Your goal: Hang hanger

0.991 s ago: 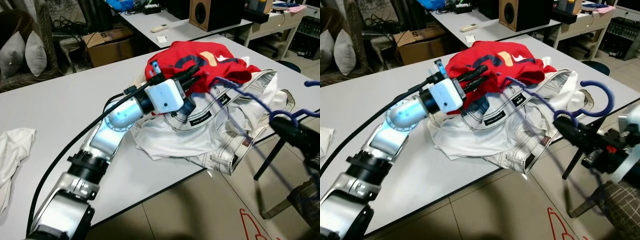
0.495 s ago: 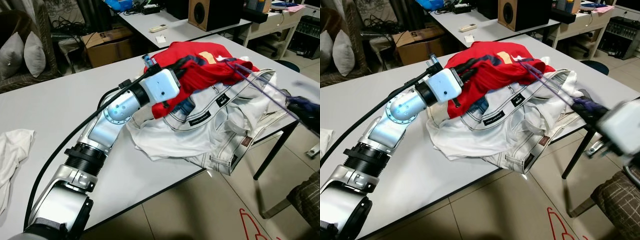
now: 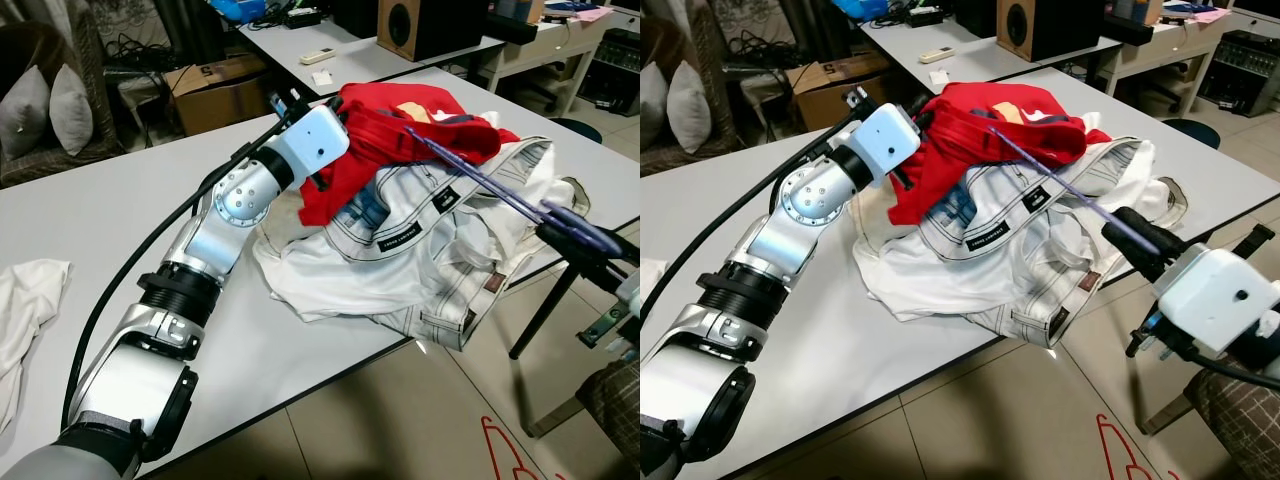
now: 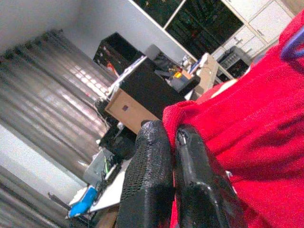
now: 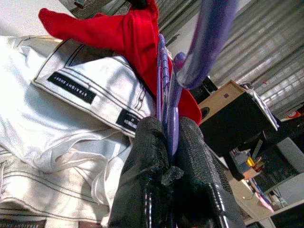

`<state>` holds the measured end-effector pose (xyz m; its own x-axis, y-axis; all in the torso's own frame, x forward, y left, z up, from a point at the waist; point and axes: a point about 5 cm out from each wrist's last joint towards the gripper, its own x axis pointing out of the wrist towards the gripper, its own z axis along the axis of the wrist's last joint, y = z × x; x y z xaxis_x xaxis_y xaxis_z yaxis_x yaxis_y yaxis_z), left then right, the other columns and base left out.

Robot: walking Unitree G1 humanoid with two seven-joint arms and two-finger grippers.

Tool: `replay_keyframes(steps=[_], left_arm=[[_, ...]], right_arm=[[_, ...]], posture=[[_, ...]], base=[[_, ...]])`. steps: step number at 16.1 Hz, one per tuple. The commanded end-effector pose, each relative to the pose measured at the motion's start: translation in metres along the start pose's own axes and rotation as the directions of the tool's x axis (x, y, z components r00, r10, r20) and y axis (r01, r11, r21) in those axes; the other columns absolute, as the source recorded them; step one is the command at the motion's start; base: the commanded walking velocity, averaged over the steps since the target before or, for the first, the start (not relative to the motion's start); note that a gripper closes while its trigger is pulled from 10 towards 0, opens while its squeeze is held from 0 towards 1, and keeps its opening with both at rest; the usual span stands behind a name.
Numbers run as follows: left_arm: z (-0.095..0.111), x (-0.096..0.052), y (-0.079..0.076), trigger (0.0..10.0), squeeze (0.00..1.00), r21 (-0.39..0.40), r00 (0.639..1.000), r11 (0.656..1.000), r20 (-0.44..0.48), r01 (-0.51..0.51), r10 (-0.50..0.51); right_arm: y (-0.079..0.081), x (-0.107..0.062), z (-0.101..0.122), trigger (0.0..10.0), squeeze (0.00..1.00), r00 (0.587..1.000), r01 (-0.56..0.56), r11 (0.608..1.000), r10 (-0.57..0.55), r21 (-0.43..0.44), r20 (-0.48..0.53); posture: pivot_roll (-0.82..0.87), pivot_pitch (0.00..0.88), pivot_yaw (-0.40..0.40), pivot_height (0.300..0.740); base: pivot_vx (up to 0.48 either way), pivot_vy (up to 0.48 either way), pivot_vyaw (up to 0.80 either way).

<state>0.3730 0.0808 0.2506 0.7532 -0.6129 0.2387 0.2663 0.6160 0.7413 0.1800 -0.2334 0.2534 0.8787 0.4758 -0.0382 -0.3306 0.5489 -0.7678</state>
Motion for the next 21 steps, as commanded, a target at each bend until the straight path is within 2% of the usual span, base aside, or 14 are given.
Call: replay_keyframes(steps=[1,3,5,9,12,13,16,18,19,20,21], left_arm=[[0.002,0.001,0.004,0.0,0.0,0.013,1.0,1.0,0.02,-0.008,0.008],[0.012,-0.003,0.002,0.4,0.0,0.026,0.994,1.0,0.11,0.018,-0.02],[0.017,-0.005,0.003,0.0,0.0,0.028,0.988,0.999,0.151,0.017,-0.021],[0.02,-0.008,0.006,0.0,0.0,0.012,0.981,1.0,0.193,0.006,-0.008],[0.026,-0.014,0.0,0.0,0.0,0.039,0.963,0.997,0.258,0.073,-0.081],[0.03,-0.018,-0.003,0.0,0.0,0.077,0.948,0.992,0.293,0.103,-0.121],[0.038,-0.026,-0.005,0.0,0.0,0.117,0.918,0.986,0.364,0.12,-0.155],[0.047,-0.033,-0.003,0.0,0.0,0.127,0.895,0.987,0.421,0.101,-0.146],[0.047,-0.035,-0.003,0.0,0.0,0.14,0.893,0.985,0.425,0.096,-0.148],[0.047,-0.036,-0.004,0.0,0.0,0.143,0.891,0.985,0.428,0.097,-0.149],[0.047,-0.036,-0.005,0.0,0.0,0.142,0.891,0.985,0.429,0.099,-0.151]], right_arm=[[0.003,0.0,0.005,10.0,0.0,1.0,-0.015,1.0,0.016,-0.012,0.022],[0.004,-0.001,-0.002,10.0,0.0,1.0,-0.027,1.0,0.027,-0.016,0.003],[0.005,0.0,-0.005,10.0,0.0,0.999,-0.049,0.999,0.049,-0.014,-0.003],[0.007,0.001,-0.01,10.0,0.0,0.997,-0.077,0.997,0.077,-0.011,-0.013],[0.002,0.002,-0.01,10.0,0.0,0.998,-0.064,0.998,0.064,-0.009,-0.005],[-0.001,0.001,-0.011,10.0,0.0,0.999,-0.05,0.999,0.05,0.017,-0.004],[-0.005,-0.002,-0.018,10.0,0.0,0.998,-0.029,0.993,0.035,0.115,-0.052],[-0.004,-0.004,-0.034,10.0,0.0,0.99,0.019,0.961,0.02,0.277,-0.139],[-0.005,-0.003,-0.039,10.0,0.0,0.989,0.065,0.926,-0.009,0.373,-0.149],[-0.006,-0.003,-0.042,10.0,0.0,0.988,0.097,0.894,-0.032,0.438,-0.152],[-0.007,-0.002,-0.042,10.0,0.0,0.988,0.109,0.883,-0.048,0.456,-0.144]], posture=[[-0.14,0.032,0.127,0.74],[-0.14,0.032,0.12,0.74],[-0.14,0.033,0.115,0.74],[-0.13,0.034,0.108,0.74],[-0.13,0.033,0.107,0.74],[-0.14,0.032,0.107,0.74],[-0.14,0.029,0.104,0.74],[-0.15,0.021,0.094,0.74],[-0.14,0.017,0.09,0.74],[-0.14,0.013,0.087,0.74],[-0.14,0.012,0.086,0.74]], base=[[0.0,0.0,0.0],[0.0,0.0,0.0],[0.0,0.0,0.0],[0.0,0.0,0.0],[0.0,0.0,0.0],[0.0,0.0,0.0],[0.0,0.0,0.0],[0.0,0.0,0.0],[0.0,0.0,0.0],[0.0,0.0,0.0],[0.0,0.0,0.0]])
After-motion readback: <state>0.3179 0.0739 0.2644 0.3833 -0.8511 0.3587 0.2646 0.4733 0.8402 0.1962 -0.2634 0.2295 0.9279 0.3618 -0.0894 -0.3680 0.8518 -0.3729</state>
